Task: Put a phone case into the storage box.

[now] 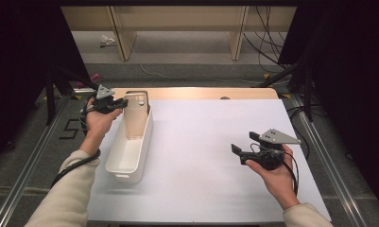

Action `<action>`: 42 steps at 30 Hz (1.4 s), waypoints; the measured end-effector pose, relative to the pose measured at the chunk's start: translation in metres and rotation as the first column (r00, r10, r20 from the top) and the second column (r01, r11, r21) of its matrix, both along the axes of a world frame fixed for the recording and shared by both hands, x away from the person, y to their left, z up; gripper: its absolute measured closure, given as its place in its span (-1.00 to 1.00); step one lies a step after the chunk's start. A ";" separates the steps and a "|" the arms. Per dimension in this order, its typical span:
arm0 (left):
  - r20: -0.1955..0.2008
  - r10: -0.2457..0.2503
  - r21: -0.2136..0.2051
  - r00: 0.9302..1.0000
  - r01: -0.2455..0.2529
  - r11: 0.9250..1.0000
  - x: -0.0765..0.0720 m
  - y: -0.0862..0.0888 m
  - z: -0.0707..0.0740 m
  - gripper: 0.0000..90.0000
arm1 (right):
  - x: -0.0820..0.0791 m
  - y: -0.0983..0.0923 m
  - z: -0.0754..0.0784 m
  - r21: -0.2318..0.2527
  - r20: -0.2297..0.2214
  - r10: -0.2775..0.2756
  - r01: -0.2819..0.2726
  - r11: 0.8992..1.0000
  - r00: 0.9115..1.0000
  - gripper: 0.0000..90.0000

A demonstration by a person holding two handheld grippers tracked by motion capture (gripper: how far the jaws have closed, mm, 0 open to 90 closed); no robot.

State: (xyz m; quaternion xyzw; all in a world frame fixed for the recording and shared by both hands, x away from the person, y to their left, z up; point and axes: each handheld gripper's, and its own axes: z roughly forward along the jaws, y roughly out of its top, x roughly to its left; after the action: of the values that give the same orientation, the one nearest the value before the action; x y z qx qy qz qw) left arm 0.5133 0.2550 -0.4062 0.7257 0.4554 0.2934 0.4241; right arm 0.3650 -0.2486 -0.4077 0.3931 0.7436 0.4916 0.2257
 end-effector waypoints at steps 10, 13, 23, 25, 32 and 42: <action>-0.011 0.008 0.007 1.000 -0.008 1.000 0.005 -0.001 -0.002 0.71 | 0.000 0.000 0.000 0.001 -0.002 0.001 -0.001 1.000 1.000 -0.63; -0.014 0.009 0.010 1.000 -0.009 1.000 0.007 -0.001 -0.002 0.70 | 0.000 0.000 0.000 0.000 -0.004 0.002 -0.002 1.000 1.000 -0.63; -0.025 0.015 0.019 1.000 -0.015 1.000 0.011 -0.002 -0.003 0.68 | 0.000 0.000 0.000 0.003 -0.004 0.002 -0.002 1.000 1.000 -0.63; -0.026 0.017 0.020 1.000 -0.017 1.000 0.011 -0.002 -0.004 0.68 | 0.000 0.000 0.000 0.002 -0.006 0.002 -0.002 1.000 1.000 -0.63; -0.034 0.020 0.022 0.999 -0.019 1.000 0.014 -0.003 -0.005 0.67 | 0.000 0.000 0.000 0.003 -0.004 0.003 -0.003 1.000 1.000 -0.63; -0.038 0.025 0.029 0.999 -0.024 0.999 0.016 -0.003 -0.007 0.66 | 0.000 0.001 0.000 0.002 -0.005 0.005 -0.005 1.000 1.000 -0.63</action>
State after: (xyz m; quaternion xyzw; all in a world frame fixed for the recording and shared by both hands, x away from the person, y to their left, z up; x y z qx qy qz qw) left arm 0.5290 0.2520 -0.4137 0.7315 0.4681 0.2910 0.4013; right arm 0.3650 -0.2479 -0.4081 0.3926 0.7447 0.4919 0.2222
